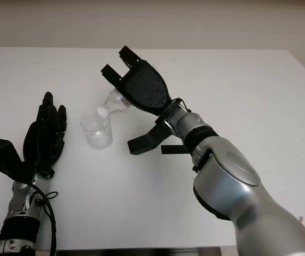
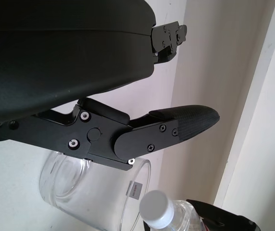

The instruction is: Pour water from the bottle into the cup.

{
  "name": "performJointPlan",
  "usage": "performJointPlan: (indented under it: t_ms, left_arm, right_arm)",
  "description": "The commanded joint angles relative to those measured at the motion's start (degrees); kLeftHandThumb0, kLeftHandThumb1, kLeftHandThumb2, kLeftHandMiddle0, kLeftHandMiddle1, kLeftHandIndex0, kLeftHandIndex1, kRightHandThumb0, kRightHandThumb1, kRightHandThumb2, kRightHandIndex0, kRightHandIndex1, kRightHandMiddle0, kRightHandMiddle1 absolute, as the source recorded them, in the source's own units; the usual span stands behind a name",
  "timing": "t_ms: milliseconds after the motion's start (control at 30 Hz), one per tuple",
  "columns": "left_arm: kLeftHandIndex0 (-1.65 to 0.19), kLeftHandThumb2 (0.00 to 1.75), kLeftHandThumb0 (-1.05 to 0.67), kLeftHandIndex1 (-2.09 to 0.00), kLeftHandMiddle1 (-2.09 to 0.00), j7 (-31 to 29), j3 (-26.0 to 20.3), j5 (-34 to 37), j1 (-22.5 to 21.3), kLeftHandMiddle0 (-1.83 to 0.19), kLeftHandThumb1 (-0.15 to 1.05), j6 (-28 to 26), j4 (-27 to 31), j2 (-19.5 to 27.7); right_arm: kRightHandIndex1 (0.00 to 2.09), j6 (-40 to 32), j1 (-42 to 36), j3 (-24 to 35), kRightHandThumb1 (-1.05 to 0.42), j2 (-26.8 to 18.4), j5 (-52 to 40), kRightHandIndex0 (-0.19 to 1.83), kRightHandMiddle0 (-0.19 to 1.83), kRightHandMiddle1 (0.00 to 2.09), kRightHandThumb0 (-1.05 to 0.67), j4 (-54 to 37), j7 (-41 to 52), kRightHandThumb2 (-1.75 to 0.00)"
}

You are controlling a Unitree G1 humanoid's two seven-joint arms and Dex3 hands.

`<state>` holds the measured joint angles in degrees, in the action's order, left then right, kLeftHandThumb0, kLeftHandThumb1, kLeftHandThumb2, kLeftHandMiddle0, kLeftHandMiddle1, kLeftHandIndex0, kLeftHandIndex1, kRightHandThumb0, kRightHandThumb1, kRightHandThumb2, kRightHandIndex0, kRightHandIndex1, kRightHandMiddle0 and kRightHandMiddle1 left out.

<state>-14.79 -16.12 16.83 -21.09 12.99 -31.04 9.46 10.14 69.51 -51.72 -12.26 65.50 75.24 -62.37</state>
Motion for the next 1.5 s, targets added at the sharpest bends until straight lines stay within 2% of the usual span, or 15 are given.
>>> performJointPlan:
  t_ms: [0,100,167,267,400,567,700,900,1067,1300,1467]
  left_arm:
    - [0.19,0.65,-0.73,-0.05,-0.05,0.11,0.37,-0.12,1.4,0.16,1.05,-0.73,-1.55,-1.09]
    - [0.18,0.64,-0.73,-0.05,-0.06,0.15,0.38,-0.1,1.28,0.15,1.05,-0.77,-1.71,-1.14]
    - [0.18,0.63,-0.73,-0.05,-0.05,0.11,0.46,-0.21,1.24,0.15,1.05,-0.77,-1.74,-1.08]
    - [0.18,0.64,-0.74,-0.05,-0.05,0.21,0.51,-0.3,1.23,0.15,1.05,-0.9,-1.65,-1.09]
    - [0.19,0.63,-0.73,-0.05,-0.05,0.07,0.37,0.07,1.21,0.15,1.05,-1.3,-1.37,-1.17]
    - [0.19,0.64,-0.73,-0.05,-0.05,-0.09,0.47,-0.2,1.19,0.16,1.05,-1.01,-1.6,-1.03]
    - [0.19,0.65,-0.73,-0.04,-0.05,-0.07,0.46,0.09,1.15,0.16,1.05,-1.45,-1.3,-1.3]
    - [0.19,0.64,-0.73,-0.04,-0.05,-0.18,0.42,0.14,1.57,0.16,1.05,-1.69,-1.15,-1.42]
    - [0.19,0.64,-0.72,-0.04,-0.05,-0.11,0.48,0.2,1.8,0.16,1.05,-2.13,-0.85,-1.62]
    - [0.19,0.65,-0.72,-0.03,-0.05,-0.25,0.93,-0.16,1.83,0.17,1.05,-2.72,-0.52,-1.66]
    - [0.19,0.65,-0.72,-0.04,-0.05,0.17,0.97,-0.17,2.19,0.17,1.05,-2.43,-0.39,-2.08]
  right_arm:
    - [2.09,0.58,1.86,0.72,-1.05,-0.02,-0.89,1.2,0.7,2.09,-0.57,-0.26,-0.6,-0.24]
    - [2.09,4.28,1.32,3.3,-1.05,0.28,-4.06,1.21,0.75,2.09,-0.56,-0.38,0.27,-0.25]
    - [2.09,7.7,0.75,5.81,-1.05,0.49,-7.19,1.21,0.79,2.09,-0.53,-0.43,0.86,-0.18]
    - [2.09,11.03,-0.02,9.41,-1.05,0.94,-11.68,1.23,0.83,2.09,-0.47,-0.34,2.8,-0.16]
    - [2.09,12.93,-1.24,14.84,-1.05,1.16,-18.02,1.23,0.85,2.09,-0.46,-0.47,8.67,-0.35]
    - [2.09,15.54,-3.45,21.52,-1.05,1.24,-25.75,1.27,0.82,2.09,-0.44,-1.18,15.5,-0.4]
    - [2.09,17.33,-7.18,29.16,-1.05,1.23,-34.8,1.4,0.92,2.09,-0.44,-2.51,25.43,-0.43]
    - [2.09,18.45,-14.49,40.91,-1.05,1.45,-50.22,1.29,0.83,2.09,-0.41,-7.75,44.4,-0.48]
    - [2.09,13.79,-22.06,47.26,-1.05,1.78,-59.35,1.21,0.81,2.09,-0.4,-16.84,55.31,-0.48]
    - [2.09,-3.79,-34.1,52.04,-1.05,1.8,-68.41,1.26,0.82,2.09,-0.4,-42.02,65.35,-0.49]
    - [2.09,-17.27,-39.47,54.95,-1.05,1.22,-72.98,1.2,0.77,2.09,-0.39,-57.26,67.81,-0.47]
